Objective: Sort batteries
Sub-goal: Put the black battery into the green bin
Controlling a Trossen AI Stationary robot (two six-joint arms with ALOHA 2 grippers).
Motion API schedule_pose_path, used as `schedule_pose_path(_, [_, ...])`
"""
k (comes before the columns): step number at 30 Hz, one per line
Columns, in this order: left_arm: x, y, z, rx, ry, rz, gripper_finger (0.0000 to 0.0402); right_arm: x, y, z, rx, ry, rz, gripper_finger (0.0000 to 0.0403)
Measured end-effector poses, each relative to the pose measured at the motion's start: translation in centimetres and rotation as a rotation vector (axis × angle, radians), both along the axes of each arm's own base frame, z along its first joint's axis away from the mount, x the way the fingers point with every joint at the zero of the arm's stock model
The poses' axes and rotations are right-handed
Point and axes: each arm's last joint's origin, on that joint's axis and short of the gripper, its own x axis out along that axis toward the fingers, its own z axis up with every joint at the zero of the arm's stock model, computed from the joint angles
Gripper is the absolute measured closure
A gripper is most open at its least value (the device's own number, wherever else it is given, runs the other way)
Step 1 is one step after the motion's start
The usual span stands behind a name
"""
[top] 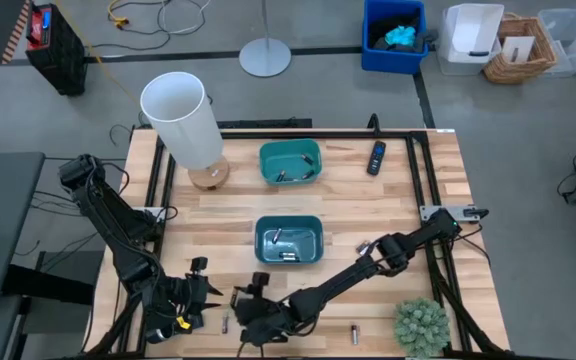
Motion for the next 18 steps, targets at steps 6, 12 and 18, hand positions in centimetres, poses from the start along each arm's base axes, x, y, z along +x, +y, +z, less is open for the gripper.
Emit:
schedule_pose_path(6, [-0.2, -0.1, 0.1, 0.044, -0.042, 0.012, 0.0294, -1.1, -1.1, 2.5, -0.095, 0.083, -0.042, 0.0180])
schedule_pose_path(12, [-0.2, -0.1, 0.2, 0.067, -0.060, 0.014, 0.0294, -2.5, -2.6, 5.8, -0.200, 0.143, -0.106, 0.0180])
schedule_pose_path(18, [-0.1, -0.1, 0.2, 0.073, -0.071, 0.023, 0.0294, -4.5, -4.5, 9.2, -0.307, 0.239, -0.154, 0.0180])
